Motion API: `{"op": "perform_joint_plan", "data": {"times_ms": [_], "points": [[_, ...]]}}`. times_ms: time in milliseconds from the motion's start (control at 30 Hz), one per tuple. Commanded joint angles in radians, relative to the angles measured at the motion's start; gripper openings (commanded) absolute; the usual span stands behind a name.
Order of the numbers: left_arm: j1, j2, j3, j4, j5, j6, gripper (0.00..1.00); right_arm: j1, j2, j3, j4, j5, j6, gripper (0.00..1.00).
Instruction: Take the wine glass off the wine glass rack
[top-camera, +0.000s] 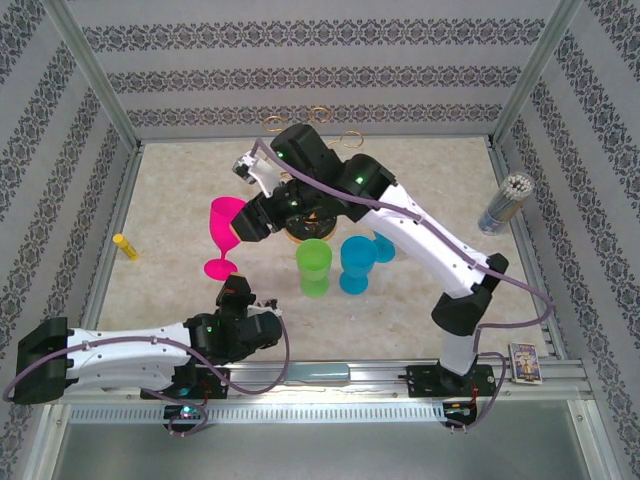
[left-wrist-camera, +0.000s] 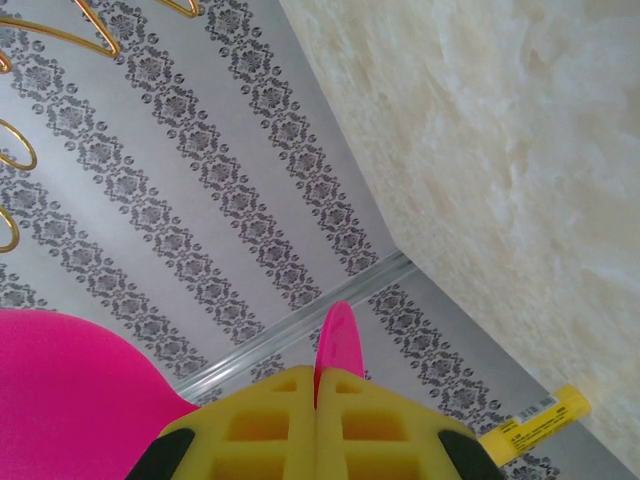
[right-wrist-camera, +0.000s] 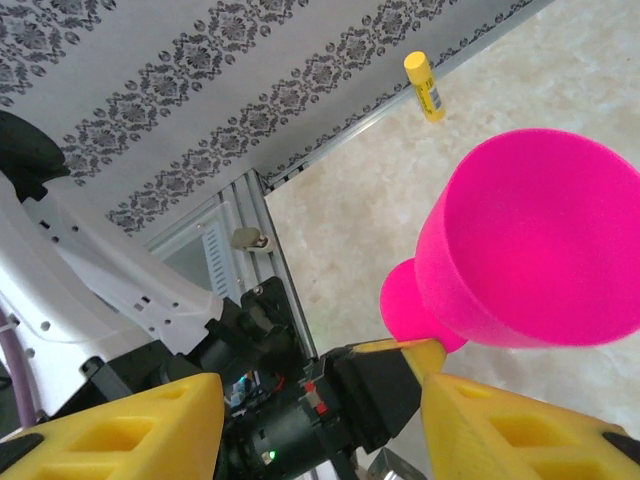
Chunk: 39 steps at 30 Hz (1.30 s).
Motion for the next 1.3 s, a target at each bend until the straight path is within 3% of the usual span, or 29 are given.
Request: {"op": "perform_joint_plan", "data": {"times_ms": [0, 267, 500, 733, 967, 1167, 1267], "points": [[-0.02, -0.021, -0.022, 0.119, -0.055, 0.114, 0.0, 0.011, 0.064, 0.105, -0.076, 0.028, -0.051, 0.57], [-0.023, -0.058, -0.069, 0.206, -0.063, 0.2, 0.0, 0.015, 0.242, 0.369, -0.223, 0.069, -0.1, 0.59], [-0.023, -0.066, -0.075, 0.223, -0.063, 0.215, 0.0, 0.012, 0.282, 0.381, -0.224, 0.064, -0.098, 0.58], [-0.023, -0.069, -0.082, 0.235, -0.063, 0.225, 0.0, 0.012, 0.294, 0.382, -0.219, 0.032, -0.093, 0.5], [-0.022, -0.07, -0.083, 0.236, -0.062, 0.224, 0.0, 0.014, 0.301, 0.383, -0.217, 0.007, -0.092, 0.32], [-0.023, -0.073, -0.085, 0.247, -0.057, 0.223, 0.0, 0.014, 0.291, 0.379, -0.219, 0.002, -0.092, 0.06], [-0.023, -0.075, -0.08, 0.247, -0.057, 0.216, 0.0, 0.013, 0.284, 0.376, -0.214, 0.005, -0.085, 0.0]]}}
